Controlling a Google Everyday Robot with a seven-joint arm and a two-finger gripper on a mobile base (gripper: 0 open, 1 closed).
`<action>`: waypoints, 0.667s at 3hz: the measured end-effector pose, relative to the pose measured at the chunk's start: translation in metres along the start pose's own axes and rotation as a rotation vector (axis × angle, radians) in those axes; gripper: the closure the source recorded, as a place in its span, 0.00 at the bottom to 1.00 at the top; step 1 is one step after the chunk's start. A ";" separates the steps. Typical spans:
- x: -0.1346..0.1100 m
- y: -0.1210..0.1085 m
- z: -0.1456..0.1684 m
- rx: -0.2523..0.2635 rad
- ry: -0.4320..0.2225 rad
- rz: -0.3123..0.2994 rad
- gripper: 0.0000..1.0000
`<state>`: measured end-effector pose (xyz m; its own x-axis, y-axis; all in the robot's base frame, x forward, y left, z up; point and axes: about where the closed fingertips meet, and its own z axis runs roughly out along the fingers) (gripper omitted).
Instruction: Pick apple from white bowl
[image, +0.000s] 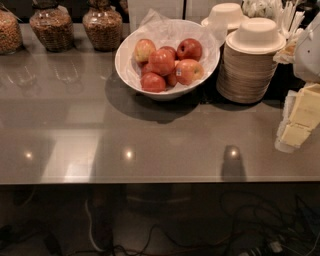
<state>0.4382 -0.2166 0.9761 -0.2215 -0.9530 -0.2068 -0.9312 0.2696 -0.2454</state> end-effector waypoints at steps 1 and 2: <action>-0.003 -0.002 0.001 0.012 -0.013 0.000 0.00; -0.017 -0.012 0.017 0.047 -0.092 0.046 0.00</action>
Offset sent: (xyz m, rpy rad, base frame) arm 0.0658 0.0355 -0.0139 0.2226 -0.2112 -0.0814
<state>0.4577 -0.2008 0.9665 -0.2343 -0.9233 -0.3045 -0.9053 0.3213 -0.2777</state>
